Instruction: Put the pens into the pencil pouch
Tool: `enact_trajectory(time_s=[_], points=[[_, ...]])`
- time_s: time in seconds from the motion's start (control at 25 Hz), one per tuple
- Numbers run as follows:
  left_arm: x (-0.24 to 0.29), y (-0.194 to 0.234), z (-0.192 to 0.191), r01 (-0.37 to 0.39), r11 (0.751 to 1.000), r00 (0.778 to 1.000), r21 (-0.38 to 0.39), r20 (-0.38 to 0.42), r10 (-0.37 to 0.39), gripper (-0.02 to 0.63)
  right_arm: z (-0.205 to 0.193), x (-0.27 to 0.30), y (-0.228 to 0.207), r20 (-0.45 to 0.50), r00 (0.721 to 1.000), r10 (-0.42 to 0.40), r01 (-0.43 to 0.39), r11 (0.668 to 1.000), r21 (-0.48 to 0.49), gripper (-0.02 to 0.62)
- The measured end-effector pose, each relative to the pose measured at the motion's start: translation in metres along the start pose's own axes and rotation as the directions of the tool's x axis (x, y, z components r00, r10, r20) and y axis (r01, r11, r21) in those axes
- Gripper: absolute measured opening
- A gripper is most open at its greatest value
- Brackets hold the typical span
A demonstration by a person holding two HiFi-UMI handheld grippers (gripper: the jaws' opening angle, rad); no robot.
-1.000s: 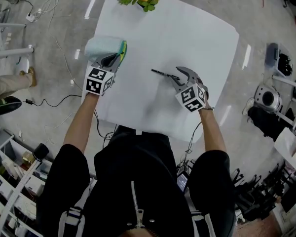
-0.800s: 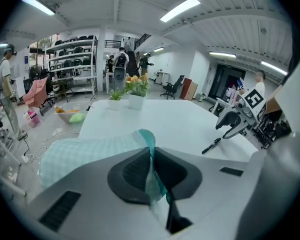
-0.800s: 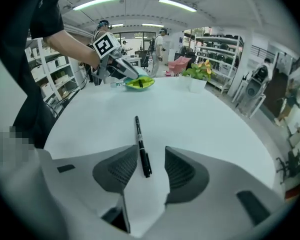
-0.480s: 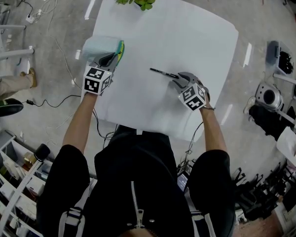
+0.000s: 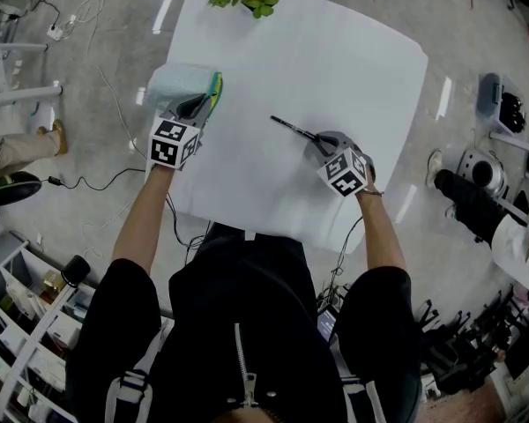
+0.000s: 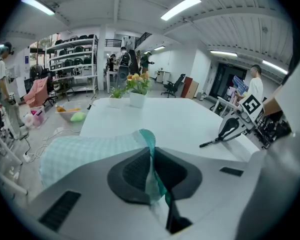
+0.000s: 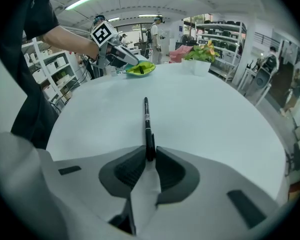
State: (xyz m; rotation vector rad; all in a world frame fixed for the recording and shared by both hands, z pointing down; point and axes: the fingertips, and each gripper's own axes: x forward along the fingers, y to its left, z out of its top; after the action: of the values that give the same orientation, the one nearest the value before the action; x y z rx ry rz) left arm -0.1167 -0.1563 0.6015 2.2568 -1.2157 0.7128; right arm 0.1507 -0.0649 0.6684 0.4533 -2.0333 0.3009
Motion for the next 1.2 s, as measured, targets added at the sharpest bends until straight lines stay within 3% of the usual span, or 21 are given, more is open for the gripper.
enact_trajectory(time_s=[0.32, 0.64, 1.2], points=[[-0.002, 0.001, -0.001, 0.0, 1.0, 1.0, -0.001, 0.002, 0.0, 0.044, 0.008, -0.004, 0.005, 0.031, 0.999, -0.017, 0.018, 0.999, -0.029, 0.067], [-0.003, 0.002, 0.001, -0.004, 1.0, 1.0, -0.005, 0.009, 0.004, 0.044, 0.037, -0.019, -0.006, 0.102, 0.994, -0.048, 0.048, 0.999, 0.003, 0.066], [-0.006, 0.002, 0.004, -0.01, 1.0, 1.0, -0.027, 0.025, 0.01, 0.044, 0.078, -0.009, 0.0, 0.118, 0.993, -0.008, 0.015, 0.998, -0.056, 0.066]])
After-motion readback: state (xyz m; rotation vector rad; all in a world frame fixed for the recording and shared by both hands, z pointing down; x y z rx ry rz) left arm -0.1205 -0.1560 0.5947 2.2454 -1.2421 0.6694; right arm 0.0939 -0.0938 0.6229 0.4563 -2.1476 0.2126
